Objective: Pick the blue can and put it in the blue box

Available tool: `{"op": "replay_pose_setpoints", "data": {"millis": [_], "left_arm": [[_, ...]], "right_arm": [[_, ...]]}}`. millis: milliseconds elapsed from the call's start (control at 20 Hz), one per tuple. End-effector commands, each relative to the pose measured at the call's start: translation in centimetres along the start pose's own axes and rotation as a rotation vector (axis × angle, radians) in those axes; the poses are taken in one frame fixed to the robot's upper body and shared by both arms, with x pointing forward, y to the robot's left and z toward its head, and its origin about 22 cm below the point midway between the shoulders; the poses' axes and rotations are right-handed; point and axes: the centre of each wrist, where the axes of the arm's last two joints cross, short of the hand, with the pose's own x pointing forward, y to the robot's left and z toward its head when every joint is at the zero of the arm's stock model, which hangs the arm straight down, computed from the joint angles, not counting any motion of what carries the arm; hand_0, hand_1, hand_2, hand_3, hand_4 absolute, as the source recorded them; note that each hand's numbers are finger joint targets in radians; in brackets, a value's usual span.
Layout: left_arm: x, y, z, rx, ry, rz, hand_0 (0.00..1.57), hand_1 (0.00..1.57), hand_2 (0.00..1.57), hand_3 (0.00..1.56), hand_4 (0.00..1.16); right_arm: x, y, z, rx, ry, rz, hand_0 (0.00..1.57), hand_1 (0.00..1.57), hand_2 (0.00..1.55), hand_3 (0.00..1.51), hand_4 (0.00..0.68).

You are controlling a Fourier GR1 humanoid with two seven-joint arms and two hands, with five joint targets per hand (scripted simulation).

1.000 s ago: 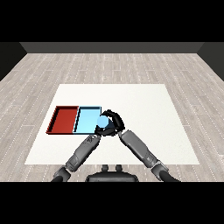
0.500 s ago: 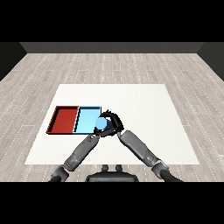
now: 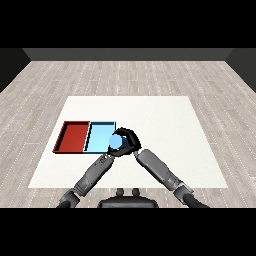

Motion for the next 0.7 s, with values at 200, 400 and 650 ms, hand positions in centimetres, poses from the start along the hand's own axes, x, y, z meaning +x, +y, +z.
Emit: {"op": "replay_pose_setpoints", "data": {"millis": [200,400,650], "left_arm": [[0.3,-1.7,0.0,0.043,0.12,0.107,1.43,1.43,1.35,1.05,0.66],[-0.4,-0.6,-0.3,0.022,0.073,0.138,1.57,1.57,1.52,1.45,1.1],[0.0,-0.4,-1.0,0.025,0.072,0.12,1.57,1.57,1.52,1.45,1.1]], "right_arm": [[0.1,-0.2,0.4,-0.026,0.03,-0.124,1.32,1.32,1.42,1.38,0.515],[1.0,-0.4,-0.4,-0.026,0.058,-0.137,0.54,0.54,0.55,0.0,0.0],[0.5,-0.4,0.3,-0.038,0.057,-0.111,0.0,0.0,0.0,0.0,0.0]]}}
